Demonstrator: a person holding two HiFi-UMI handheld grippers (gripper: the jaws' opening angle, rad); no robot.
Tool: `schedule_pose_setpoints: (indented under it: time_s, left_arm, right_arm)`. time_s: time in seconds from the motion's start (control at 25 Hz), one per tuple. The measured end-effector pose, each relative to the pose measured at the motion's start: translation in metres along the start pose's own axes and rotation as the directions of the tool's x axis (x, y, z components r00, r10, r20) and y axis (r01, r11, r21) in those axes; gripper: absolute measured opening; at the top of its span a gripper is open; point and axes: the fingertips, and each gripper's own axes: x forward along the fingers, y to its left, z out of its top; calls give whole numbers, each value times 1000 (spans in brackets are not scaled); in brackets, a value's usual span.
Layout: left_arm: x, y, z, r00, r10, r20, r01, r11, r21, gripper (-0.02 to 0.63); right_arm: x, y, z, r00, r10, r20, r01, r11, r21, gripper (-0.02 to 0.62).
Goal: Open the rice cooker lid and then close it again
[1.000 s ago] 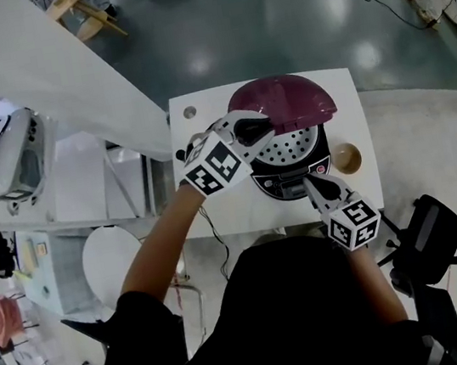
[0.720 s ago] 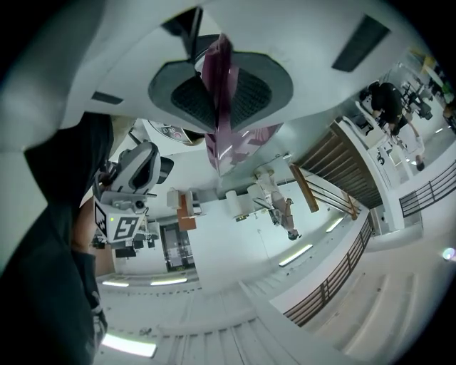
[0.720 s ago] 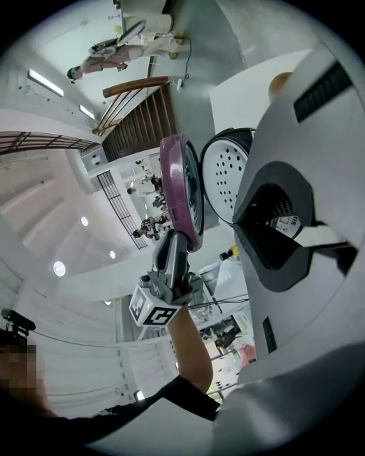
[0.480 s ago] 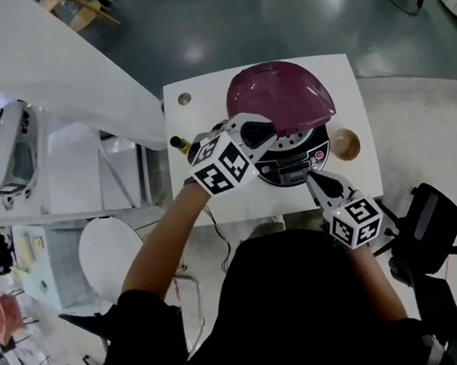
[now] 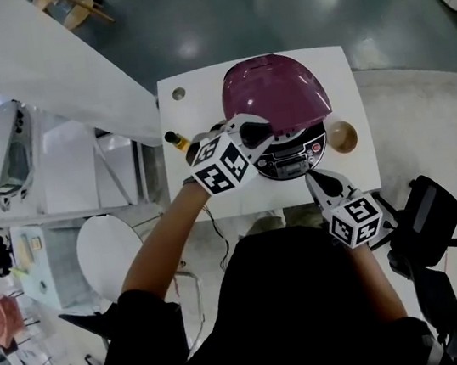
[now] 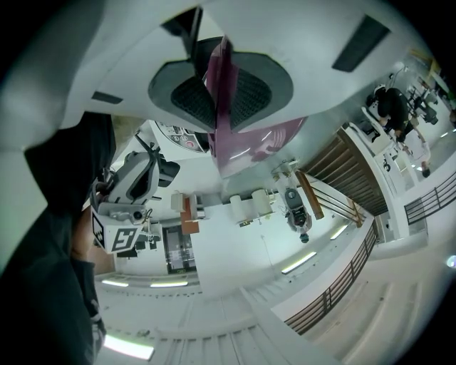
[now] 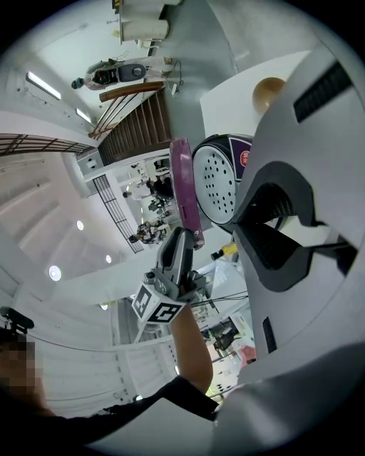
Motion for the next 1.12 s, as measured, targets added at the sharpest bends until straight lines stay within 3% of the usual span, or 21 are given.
schedule_pose_setpoints:
  time_s: [1.12]
  left_arm:
    - [35, -39, -39, 986, -155, -56, 150, 986, -78, 61]
  right_arm:
    - [7, -17, -12, 999, -8, -44, 8, 1000, 16, 0]
